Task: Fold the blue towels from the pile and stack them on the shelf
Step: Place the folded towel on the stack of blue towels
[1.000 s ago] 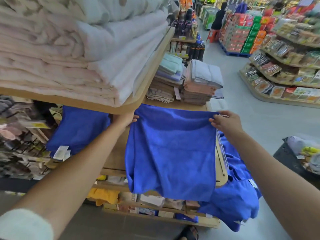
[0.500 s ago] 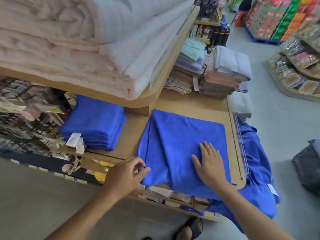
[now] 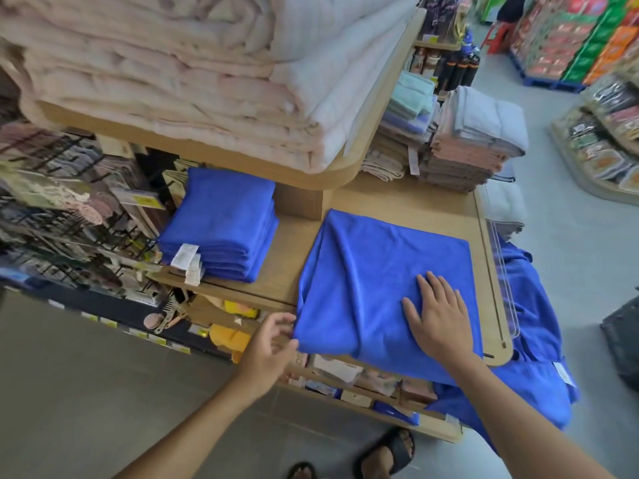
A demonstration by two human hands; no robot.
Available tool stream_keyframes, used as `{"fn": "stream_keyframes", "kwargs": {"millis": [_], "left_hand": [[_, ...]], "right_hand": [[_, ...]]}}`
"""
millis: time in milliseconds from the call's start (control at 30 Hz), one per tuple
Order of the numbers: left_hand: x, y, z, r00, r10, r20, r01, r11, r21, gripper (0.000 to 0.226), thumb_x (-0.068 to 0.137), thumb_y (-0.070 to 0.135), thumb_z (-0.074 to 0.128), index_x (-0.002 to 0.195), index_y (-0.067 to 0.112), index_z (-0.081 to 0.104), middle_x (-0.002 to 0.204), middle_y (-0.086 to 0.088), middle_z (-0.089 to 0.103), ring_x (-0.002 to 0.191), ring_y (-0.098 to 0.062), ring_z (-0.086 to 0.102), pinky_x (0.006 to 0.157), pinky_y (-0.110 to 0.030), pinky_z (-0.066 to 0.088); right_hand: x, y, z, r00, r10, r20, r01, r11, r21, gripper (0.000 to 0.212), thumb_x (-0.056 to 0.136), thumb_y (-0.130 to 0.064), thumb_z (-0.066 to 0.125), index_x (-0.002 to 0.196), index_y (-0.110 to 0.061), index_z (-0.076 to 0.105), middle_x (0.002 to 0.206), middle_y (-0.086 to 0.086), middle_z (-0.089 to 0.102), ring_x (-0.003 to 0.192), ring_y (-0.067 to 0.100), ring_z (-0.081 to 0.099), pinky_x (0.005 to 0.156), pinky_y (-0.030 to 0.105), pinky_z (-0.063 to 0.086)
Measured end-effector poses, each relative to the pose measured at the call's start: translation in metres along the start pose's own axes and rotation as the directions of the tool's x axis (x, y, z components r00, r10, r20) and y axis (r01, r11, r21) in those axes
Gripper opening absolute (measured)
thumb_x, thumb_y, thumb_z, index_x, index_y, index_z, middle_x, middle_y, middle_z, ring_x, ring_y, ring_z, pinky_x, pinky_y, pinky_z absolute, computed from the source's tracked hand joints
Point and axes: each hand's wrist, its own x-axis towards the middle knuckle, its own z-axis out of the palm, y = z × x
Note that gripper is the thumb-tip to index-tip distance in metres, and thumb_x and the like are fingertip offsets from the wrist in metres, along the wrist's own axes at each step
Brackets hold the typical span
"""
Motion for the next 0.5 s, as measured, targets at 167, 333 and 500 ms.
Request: {"fn": "stream_keyframes", "kwargs": {"millis": [167, 333, 500], "left_hand": [[-0.005, -0.035, -0.040, 0.976, -0.198, 0.091, 0.201, 0.979, -0.028, 0.029, 0.097, 0.009, 0.064, 0.120, 0.026, 0.062, 0.096, 0.002, 0.075, 0.060, -0.012, 0.058, 0.052, -0.026, 0.042], [0.001, -0.026, -0.031, 0.934, -0.305, 0.187, 0.329, 0.937, -0.115, 0.023, 0.098, 0.034, 0.065, 0.120, 0.028, 0.068, 0.078, 0.009, 0.071, 0.053, -0.011, 0.049, 0.048, -0.024, 0.041], [0.002, -0.014, -0.019, 0.911, -0.371, 0.180, 0.394, 0.912, -0.117, 0.019, 0.091, 0.030, 0.074, 0.106, 0.019, 0.071, 0.094, 0.003, 0.078, 0.071, -0.009, 0.070, 0.054, -0.020, 0.049]], "right_hand": [[0.001, -0.001, 0.000, 1.000, 0.000, -0.003, 0.000, 1.000, 0.004, 0.071, 0.100, -0.063, 0.029, 0.158, -0.022, 0.033, 0.166, -0.001, 0.029, 0.155, 0.021, 0.020, 0.127, 0.044, 0.015], [0.000, -0.001, 0.000, 1.000, -0.001, -0.002, 0.001, 1.000, 0.006, 0.071, 0.100, -0.063, 0.029, 0.158, -0.022, 0.033, 0.166, -0.001, 0.030, 0.155, 0.021, 0.021, 0.127, 0.044, 0.016], [0.000, -0.001, -0.001, 1.000, 0.005, 0.008, -0.005, 1.000, -0.004, 0.071, 0.100, -0.063, 0.027, 0.158, -0.022, 0.032, 0.166, -0.001, 0.029, 0.155, 0.021, 0.020, 0.127, 0.045, 0.016]]}}
